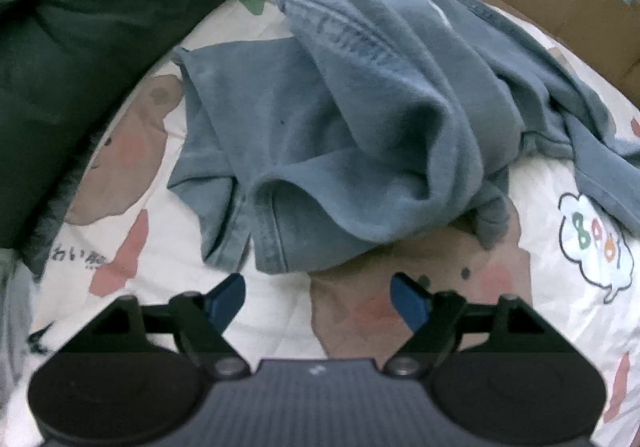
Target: Fold clothes
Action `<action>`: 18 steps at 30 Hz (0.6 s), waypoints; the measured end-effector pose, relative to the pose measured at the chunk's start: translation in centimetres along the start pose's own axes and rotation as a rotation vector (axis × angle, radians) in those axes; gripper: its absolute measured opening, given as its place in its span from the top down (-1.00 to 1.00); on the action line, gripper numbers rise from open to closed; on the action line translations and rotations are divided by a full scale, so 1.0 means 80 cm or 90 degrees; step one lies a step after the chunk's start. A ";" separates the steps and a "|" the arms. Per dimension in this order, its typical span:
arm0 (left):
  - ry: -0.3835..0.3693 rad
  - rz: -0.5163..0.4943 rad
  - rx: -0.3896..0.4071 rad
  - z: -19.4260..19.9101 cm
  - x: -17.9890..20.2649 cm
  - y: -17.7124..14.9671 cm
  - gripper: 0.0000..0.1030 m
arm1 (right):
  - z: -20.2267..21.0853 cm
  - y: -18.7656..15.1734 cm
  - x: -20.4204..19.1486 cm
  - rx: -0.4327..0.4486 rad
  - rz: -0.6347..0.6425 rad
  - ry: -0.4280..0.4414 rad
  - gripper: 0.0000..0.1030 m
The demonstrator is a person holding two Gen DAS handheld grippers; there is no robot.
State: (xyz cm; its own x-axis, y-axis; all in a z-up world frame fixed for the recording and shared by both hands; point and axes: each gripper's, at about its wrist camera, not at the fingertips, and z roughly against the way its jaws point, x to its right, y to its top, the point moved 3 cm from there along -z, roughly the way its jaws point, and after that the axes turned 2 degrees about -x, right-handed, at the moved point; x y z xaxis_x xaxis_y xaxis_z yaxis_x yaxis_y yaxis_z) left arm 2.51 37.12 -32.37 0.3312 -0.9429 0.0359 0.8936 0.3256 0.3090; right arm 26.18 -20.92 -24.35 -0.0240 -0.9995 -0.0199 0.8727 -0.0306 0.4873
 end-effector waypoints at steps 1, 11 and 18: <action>-0.007 0.008 0.001 -0.005 -0.002 0.001 -0.59 | 0.002 0.000 0.000 -0.001 0.002 0.003 -0.12; -0.044 0.044 0.086 -0.020 -0.009 0.006 -0.30 | 0.006 -0.027 -0.031 0.016 -0.016 0.075 -0.15; -0.091 0.046 0.101 0.001 0.003 0.016 0.67 | -0.010 -0.067 -0.094 0.005 0.002 0.164 -0.15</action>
State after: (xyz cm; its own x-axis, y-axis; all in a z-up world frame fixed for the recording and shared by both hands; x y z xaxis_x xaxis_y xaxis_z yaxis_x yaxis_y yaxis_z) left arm 3.71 37.33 -31.91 0.3356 -0.9218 0.1941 0.8070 0.3876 0.4456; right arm 22.09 -13.24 -27.48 0.1052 -0.9652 -0.2395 0.8687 -0.0280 0.4946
